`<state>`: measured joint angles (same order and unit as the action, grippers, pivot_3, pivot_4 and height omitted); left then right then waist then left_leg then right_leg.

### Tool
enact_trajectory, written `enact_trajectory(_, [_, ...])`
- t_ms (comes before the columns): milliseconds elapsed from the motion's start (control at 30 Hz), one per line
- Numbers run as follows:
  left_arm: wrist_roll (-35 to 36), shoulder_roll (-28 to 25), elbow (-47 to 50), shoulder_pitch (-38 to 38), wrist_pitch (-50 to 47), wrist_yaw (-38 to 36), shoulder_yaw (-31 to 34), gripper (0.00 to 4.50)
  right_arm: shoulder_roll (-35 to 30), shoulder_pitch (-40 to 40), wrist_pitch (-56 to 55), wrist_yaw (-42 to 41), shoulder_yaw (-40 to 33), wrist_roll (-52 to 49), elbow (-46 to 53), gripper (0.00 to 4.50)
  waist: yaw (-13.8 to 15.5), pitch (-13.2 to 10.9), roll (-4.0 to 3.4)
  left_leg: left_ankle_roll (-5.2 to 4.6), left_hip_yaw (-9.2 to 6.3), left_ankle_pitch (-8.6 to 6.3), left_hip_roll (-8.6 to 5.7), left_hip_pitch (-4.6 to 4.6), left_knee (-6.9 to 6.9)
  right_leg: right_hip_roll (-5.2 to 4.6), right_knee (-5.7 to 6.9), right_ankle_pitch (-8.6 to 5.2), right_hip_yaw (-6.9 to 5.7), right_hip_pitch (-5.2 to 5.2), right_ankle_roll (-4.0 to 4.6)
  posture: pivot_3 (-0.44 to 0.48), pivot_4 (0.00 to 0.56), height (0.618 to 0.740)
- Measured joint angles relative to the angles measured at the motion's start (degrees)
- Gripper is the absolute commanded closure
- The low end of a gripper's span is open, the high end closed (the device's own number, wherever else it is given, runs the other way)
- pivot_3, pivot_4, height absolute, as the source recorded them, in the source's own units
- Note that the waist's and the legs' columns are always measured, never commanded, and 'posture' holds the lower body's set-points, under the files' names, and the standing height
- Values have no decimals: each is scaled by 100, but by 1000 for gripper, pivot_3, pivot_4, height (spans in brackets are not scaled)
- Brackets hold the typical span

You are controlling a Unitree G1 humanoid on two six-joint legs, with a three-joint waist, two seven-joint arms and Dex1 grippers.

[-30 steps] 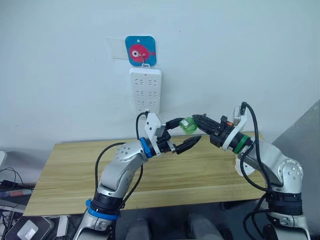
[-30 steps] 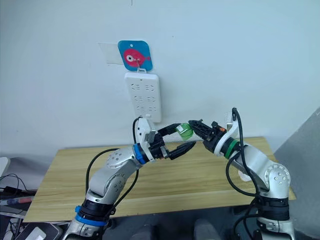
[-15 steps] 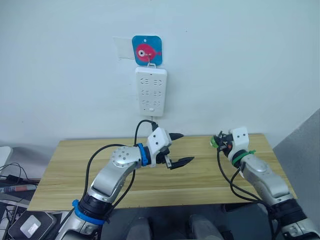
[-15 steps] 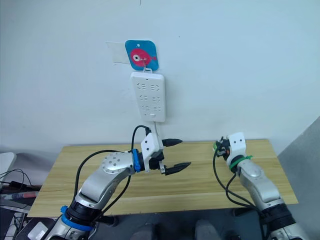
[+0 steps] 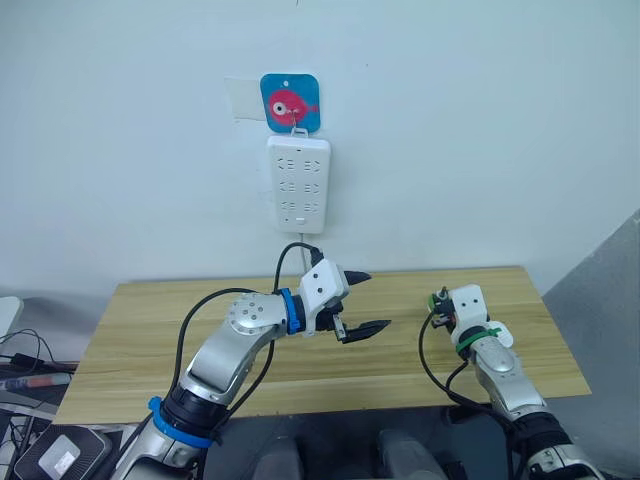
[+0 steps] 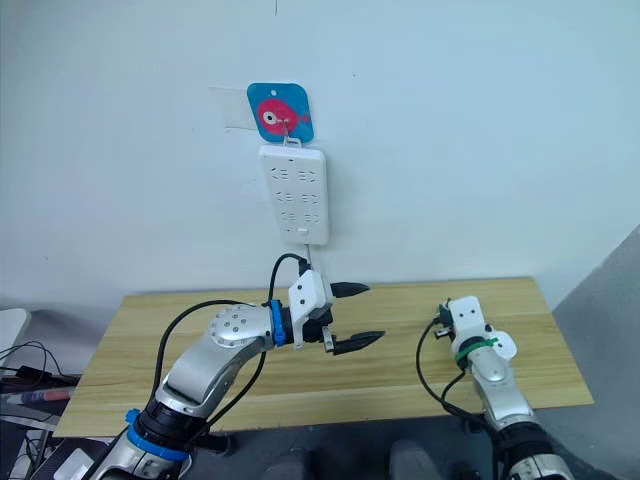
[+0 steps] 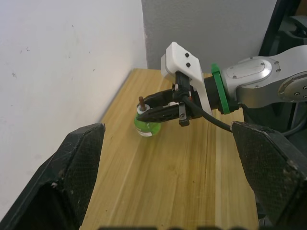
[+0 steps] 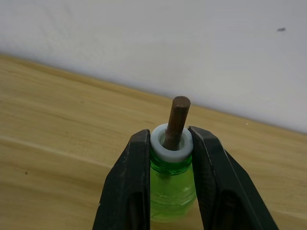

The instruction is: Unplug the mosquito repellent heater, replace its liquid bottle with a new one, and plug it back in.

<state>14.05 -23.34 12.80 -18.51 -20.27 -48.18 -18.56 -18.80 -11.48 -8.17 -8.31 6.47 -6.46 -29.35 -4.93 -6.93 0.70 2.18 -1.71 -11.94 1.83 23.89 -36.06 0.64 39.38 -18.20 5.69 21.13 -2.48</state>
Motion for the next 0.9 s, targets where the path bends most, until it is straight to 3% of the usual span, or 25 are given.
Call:
enact_trajectory(367, [4,50,-3,-9,-81,28,48,0,132,-157,-368,-315,-176,316,-707,3696,2,0,-1,0,0,0,-1,-6,-3,0,11,0,1,-3,0,-32,85,740])
enact_trajectory(700, [8,46,40,157,-94,145,99,0,107,-84,-520,-758,-293,355,-835,86,10,1,-1,1,-1,0,-1,-8,-3,-1,14,0,1,-3,0,-29,83,740])
enact_trajectory(900, [24,81,110,488,-96,411,321,0,-385,559,-398,-1206,-431,292,279,10,17,1,-2,0,-1,0,-2,-7,-5,-3,16,0,1,-2,0,-44,89,740])
